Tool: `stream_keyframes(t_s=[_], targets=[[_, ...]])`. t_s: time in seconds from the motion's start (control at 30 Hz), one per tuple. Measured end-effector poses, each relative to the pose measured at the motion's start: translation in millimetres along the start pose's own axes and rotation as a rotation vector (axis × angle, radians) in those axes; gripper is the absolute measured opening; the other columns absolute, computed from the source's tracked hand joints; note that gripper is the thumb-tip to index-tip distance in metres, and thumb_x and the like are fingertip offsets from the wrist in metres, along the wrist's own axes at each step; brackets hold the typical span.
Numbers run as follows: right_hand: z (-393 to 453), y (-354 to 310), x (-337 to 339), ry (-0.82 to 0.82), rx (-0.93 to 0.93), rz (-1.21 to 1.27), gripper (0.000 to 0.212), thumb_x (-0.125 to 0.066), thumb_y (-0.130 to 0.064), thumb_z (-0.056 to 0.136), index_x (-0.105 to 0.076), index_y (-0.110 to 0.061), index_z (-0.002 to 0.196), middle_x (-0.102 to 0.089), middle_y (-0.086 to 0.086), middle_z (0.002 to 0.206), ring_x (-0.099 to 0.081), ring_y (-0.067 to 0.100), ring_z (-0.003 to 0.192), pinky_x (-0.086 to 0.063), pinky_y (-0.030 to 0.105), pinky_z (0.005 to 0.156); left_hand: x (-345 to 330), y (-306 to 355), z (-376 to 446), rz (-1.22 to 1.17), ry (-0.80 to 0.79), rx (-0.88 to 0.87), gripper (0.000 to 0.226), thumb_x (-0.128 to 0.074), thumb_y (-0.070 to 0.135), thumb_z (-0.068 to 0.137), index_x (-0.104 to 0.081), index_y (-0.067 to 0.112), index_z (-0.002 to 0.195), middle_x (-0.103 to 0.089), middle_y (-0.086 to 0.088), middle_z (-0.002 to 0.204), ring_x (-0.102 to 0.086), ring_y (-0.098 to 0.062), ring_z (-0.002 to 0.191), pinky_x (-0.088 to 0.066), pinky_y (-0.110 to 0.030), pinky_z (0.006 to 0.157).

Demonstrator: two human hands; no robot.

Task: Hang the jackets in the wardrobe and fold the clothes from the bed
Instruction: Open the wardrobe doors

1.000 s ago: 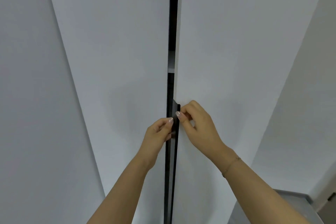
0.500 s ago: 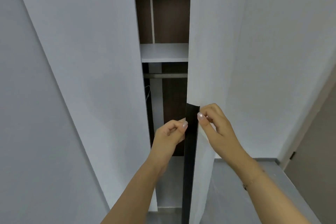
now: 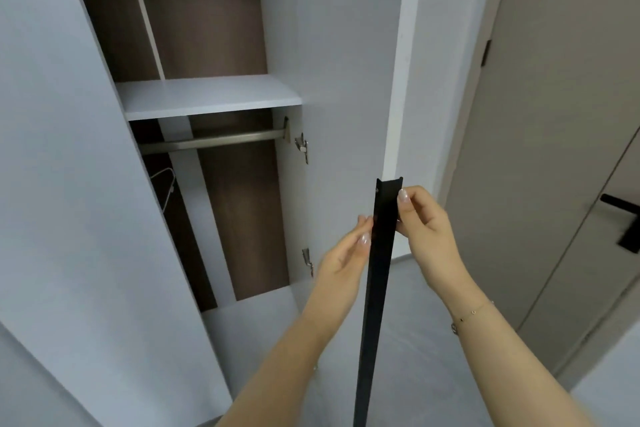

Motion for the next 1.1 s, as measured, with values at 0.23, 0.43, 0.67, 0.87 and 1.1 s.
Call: stream_keyframes(t_s=[0.23, 0.43, 0.67, 0.87, 1.1], targets=[[-12, 6, 12, 0.057, -0.051, 0.056, 0.024, -0.045, -0.022, 0.104, -0.064, -0.009, 0.112, -0.072, -0.001, 0.102, -0.069, 0.013, 0.1, -0.053, 0.027, 0.094, -16, 1, 1, 0.025, -0.001, 0.051, 0.031, -0.044, 0.047, 0.098, -0.049, 0.053, 0.128, -0.044, 0.026, 0.146, -0.037, 0.01, 0.134, -0.03, -0.033, 0.118], [-55, -38, 3, 0.335, 0.191, -0.111, 0.027, -0.051, -0.012, 0.1, -0.065, -0.022, 0.121, -0.065, -0.015, 0.12, -0.059, 0.002, 0.113, -0.045, 0.015, 0.096, 32, 17, -11, 0.017, 0.02, 0.024, 0.036, -0.05, 0.029, 0.101, -0.042, 0.043, 0.133, -0.048, 0.022, 0.141, -0.047, 0.015, 0.122, -0.037, -0.013, 0.107], [-51, -73, -112, 0.056, 0.284, -0.124, 0.027, -0.051, -0.018, 0.099, -0.065, -0.022, 0.122, -0.065, -0.016, 0.12, -0.059, 0.007, 0.114, -0.047, 0.02, 0.096, 161, 48, -42, 0.22, 0.345, -0.115, 0.039, -0.051, 0.024, 0.101, -0.045, 0.047, 0.132, -0.046, 0.023, 0.14, -0.043, 0.016, 0.123, -0.037, -0.009, 0.101], [-21, -62, -242, -0.257, 0.36, -0.433, 0.051, -0.045, -0.038, 0.101, -0.033, -0.034, 0.15, -0.027, -0.019, 0.157, -0.023, -0.003, 0.144, -0.025, 0.026, 0.118, 280, 66, -61, 0.924, 0.607, -0.23, 0.051, -0.043, 0.034, 0.102, -0.028, 0.032, 0.15, -0.017, 0.008, 0.162, -0.013, -0.012, 0.149, -0.013, -0.042, 0.123], [40, -30, -353, -0.45, 0.522, -0.698, 0.065, -0.036, -0.047, 0.102, -0.002, -0.033, 0.156, 0.011, -0.013, 0.163, 0.005, 0.005, 0.15, -0.008, 0.035, 0.123, 389, 54, -39, 1.599, 0.76, -0.005, 0.067, -0.014, 0.055, 0.095, 0.019, 0.03, 0.148, 0.028, -0.004, 0.157, 0.019, -0.028, 0.148, 0.005, -0.053, 0.12]])
Point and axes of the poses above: each hand's wrist, its own z-axis towards the middle knuckle, its own x-axis out of the back of the hand, y = z × x, the point moved 5 cm from there along z, towards the middle knuckle
